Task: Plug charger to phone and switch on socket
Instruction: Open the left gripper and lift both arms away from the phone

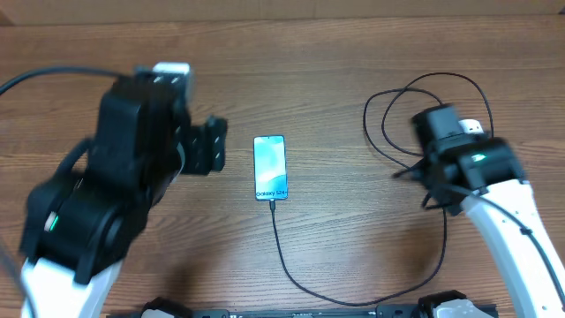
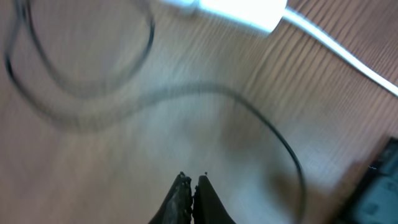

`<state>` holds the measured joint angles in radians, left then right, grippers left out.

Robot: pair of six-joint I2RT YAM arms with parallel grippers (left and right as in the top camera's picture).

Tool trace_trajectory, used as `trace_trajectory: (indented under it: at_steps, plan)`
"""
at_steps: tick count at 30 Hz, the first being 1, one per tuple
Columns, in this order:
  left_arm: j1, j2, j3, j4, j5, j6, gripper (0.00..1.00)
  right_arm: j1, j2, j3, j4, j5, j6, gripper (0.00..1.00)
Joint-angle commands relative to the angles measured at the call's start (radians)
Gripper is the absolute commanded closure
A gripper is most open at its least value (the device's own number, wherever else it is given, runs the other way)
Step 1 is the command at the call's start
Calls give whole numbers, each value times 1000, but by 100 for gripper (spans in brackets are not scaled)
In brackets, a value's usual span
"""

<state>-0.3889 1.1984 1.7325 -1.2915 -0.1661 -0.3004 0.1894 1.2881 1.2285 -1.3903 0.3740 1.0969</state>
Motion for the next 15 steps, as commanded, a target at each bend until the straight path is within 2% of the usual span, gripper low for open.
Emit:
trace_trajectory:
  at_steps: [1,8,9,10,11,15]
  plan:
    - [-26,-95,-43,-30,-179,-114,15,-162,8,-26,97,53,26,96]
    - [-26,-310,-208,-67,-285,-233,12,-487,145,-31,370,-169,-299,96]
    - [-26,-335,-234,-72,-288,-235,10,-525,171,-28,385,-205,-326,96]
    - [-26,-356,-259,-78,-288,-235,2,-567,203,-20,394,-249,-355,96]
    - [-26,-368,-275,-84,-288,-235,0,-599,231,-10,397,-288,-375,96]
    - [-26,-381,-325,-100,-286,-235,0,-725,381,82,383,-458,-484,96]
